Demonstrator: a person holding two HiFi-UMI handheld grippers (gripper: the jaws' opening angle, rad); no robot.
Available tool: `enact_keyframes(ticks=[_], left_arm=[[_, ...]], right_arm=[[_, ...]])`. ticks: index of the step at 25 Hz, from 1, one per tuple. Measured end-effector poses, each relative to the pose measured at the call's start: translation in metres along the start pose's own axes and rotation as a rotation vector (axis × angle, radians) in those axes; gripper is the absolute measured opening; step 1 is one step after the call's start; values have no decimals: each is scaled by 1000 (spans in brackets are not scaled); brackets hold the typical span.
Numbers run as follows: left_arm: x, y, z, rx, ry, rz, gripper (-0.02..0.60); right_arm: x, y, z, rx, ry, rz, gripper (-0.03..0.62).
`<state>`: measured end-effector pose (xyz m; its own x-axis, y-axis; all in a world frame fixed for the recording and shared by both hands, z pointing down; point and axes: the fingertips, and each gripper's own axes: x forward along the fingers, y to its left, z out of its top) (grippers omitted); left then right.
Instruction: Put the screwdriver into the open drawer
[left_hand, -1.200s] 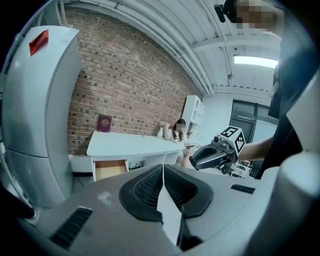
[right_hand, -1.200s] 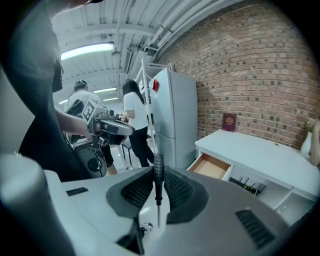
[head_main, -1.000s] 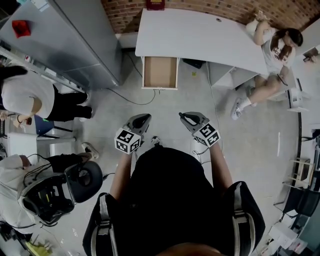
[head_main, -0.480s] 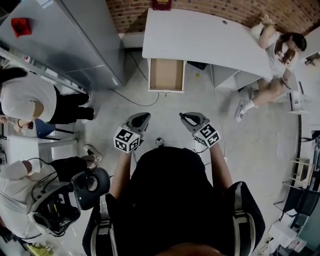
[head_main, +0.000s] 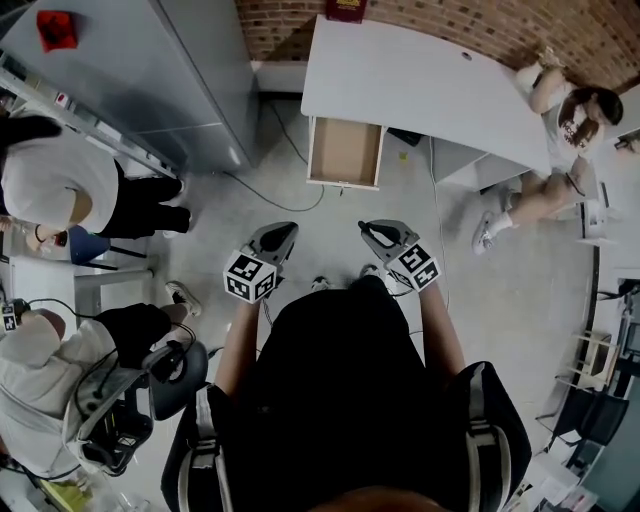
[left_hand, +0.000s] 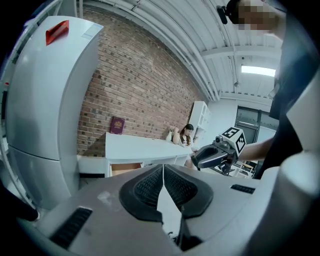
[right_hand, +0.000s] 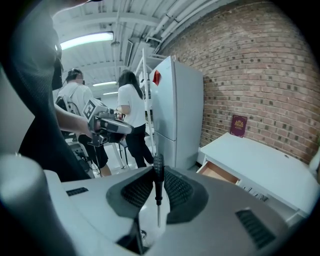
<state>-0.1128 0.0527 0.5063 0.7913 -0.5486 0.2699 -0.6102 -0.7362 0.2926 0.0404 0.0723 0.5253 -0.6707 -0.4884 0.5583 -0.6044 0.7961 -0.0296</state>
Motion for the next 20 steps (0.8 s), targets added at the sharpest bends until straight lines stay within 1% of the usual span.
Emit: enact_keyframes(ticks=[4,9,16,20], left_arm=[[-5,6,-2,2,2,5,20],[-9,12,0,-1,-5,19,20],[-14,23,5,-7,-23,50,20],[-13,24,1,-32,-32,69,20]], right_arm=[[9,1,5,-12,-1,8,123],[18,4,6,-23,23,33,123],[27,-4,17,-49,21,49,123],[31,-9,13,-55,19,62,123]])
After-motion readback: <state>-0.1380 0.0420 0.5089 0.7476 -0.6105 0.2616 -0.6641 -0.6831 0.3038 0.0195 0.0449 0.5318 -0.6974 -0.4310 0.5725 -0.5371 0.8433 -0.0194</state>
